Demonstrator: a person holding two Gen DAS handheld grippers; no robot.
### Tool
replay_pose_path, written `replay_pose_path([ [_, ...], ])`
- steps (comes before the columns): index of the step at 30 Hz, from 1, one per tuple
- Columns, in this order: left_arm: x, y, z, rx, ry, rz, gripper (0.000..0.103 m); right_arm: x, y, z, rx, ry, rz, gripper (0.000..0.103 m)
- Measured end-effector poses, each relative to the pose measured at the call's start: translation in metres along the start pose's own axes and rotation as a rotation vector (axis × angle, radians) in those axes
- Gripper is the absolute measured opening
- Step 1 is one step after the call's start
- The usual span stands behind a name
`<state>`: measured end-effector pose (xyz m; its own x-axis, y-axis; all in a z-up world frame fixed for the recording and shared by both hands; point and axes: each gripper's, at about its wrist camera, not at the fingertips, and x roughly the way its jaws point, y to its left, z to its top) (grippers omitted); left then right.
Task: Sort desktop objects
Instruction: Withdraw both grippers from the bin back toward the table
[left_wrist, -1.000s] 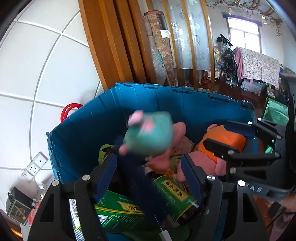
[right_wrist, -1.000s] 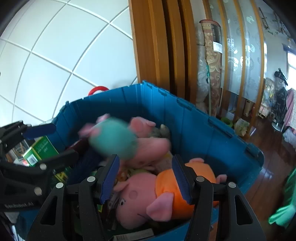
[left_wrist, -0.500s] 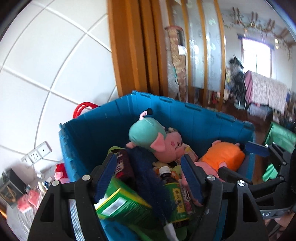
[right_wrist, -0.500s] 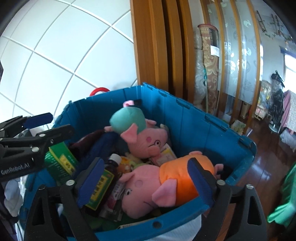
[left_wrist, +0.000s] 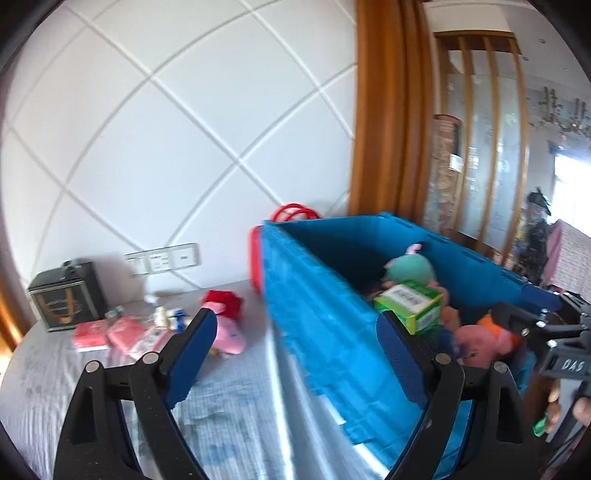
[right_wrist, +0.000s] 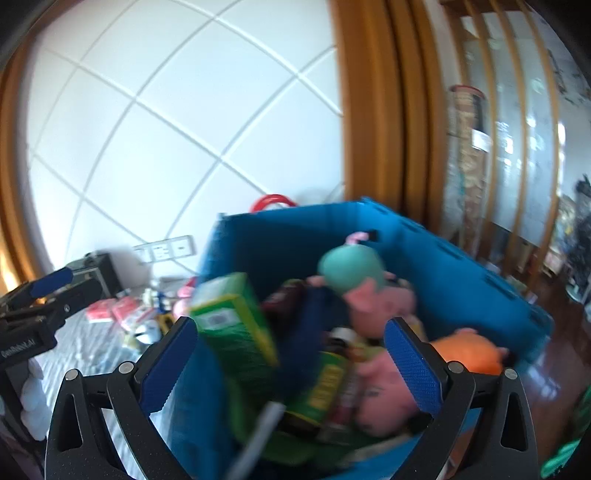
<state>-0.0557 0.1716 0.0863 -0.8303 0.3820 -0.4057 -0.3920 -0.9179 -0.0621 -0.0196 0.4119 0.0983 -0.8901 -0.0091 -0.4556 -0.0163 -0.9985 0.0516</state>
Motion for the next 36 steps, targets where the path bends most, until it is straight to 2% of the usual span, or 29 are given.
replay_pose_path([
  [7, -0.026, 0.093, -0.030, -0.118, -0.008, 0.132, 0.089, 0.009, 0.082, 0.002, -0.082, 0.004, 0.125, 0.103],
  [13, -0.037, 0.175, -0.058, -0.186, 0.068, 0.245, 0.089, 0.021, 0.156, -0.001, -0.158, 0.023, 0.224, 0.103],
  [18, -0.036, 0.234, -0.087, -0.271, 0.147, 0.315, 0.089, 0.050, 0.206, -0.014, -0.193, 0.080, 0.271, 0.103],
  [23, -0.012, 0.280, -0.121, -0.344, 0.270, 0.367, 0.089, 0.097, 0.238, -0.031, -0.205, 0.171, 0.276, 0.103],
  [28, 0.015, 0.304, -0.139, -0.384, 0.333, 0.402, 0.089, 0.147, 0.252, -0.050, -0.214, 0.267, 0.272, 0.103],
  [36, 0.097, 0.331, -0.156, -0.379, 0.447, 0.438, 0.089, 0.238, 0.266, -0.067, -0.221, 0.394, 0.253, 0.103],
])
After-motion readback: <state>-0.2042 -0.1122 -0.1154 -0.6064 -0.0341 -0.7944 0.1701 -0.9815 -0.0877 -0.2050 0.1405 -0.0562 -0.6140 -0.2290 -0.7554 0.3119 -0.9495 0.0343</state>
